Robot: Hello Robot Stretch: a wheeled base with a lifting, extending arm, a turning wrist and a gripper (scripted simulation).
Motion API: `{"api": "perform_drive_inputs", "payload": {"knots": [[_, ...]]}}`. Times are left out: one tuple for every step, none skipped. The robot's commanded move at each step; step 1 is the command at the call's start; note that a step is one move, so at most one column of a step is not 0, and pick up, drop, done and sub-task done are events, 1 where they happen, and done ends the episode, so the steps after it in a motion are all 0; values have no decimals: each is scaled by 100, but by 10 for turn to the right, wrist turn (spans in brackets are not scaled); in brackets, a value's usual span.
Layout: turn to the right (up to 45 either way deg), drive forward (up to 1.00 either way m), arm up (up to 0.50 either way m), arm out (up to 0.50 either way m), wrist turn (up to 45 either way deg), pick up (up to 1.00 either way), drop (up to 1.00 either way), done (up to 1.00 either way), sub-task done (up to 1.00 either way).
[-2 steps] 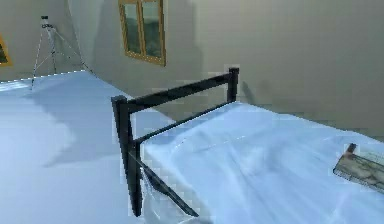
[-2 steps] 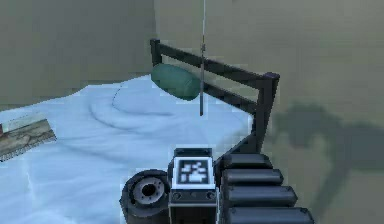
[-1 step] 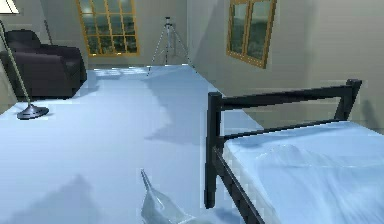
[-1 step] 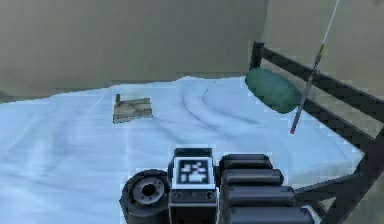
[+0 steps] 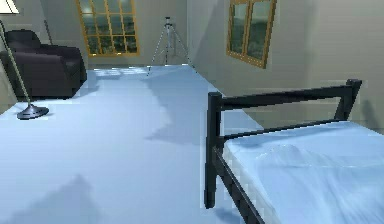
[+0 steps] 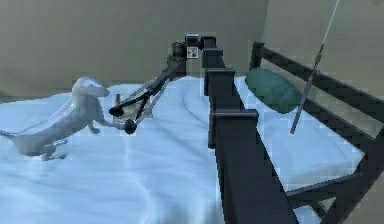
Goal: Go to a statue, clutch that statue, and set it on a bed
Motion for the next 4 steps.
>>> {"api": "perform_drive_inputs", "payload": {"knots": [[0, 0, 0, 0, 450, 0, 0, 0, 0], [0, 0, 0, 0, 240, 0, 0, 0, 0], [0, 0, -2, 0, 0, 0, 0, 0, 0], [0, 0, -32, 0, 0, 0, 0, 0, 0]]}}
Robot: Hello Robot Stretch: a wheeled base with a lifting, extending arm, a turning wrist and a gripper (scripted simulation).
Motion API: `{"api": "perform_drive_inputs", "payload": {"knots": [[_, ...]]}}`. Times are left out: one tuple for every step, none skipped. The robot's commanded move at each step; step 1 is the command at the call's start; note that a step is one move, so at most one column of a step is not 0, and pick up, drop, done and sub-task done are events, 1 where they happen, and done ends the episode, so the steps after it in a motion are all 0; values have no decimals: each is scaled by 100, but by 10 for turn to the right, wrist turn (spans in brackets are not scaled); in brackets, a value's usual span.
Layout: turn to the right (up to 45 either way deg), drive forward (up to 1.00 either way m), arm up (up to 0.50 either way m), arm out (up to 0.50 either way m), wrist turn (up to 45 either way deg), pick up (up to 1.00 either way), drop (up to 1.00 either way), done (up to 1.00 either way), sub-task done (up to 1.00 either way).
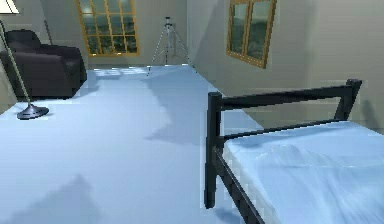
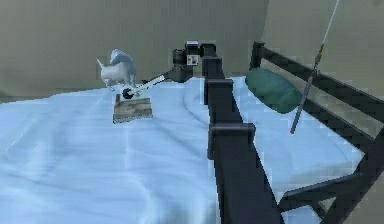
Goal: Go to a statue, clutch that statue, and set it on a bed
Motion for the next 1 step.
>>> {"api": "perform_drive_inputs", "payload": {"knots": [[0, 0, 0, 0, 0, 0, 100, 0, 0]]}}
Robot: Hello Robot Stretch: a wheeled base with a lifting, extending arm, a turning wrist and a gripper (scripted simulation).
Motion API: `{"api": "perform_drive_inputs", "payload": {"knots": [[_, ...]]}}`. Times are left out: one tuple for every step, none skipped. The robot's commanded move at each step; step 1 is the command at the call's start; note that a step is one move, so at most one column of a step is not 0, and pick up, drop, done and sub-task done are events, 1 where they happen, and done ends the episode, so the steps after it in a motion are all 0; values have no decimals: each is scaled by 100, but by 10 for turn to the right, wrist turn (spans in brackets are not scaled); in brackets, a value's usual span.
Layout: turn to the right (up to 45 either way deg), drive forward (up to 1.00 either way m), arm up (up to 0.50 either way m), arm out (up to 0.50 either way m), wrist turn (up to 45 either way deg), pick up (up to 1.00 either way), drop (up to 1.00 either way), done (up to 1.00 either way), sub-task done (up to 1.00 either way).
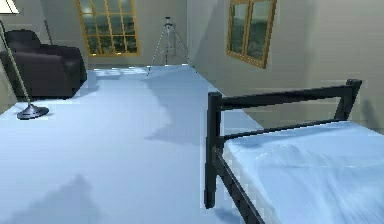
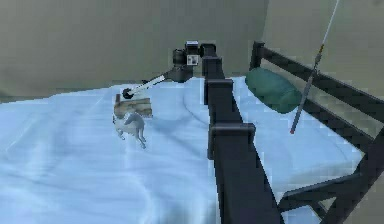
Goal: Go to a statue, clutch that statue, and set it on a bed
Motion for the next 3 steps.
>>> {"api": "perform_drive_inputs", "payload": {"knots": [[0, 0, 2, 0, 0, 0, 0, 0, 0], [0, 0, 0, -8, 0, 0, 0, 0, 0], [0, 0, 0, 0, 0, 0, 0, 100, 0]]}}
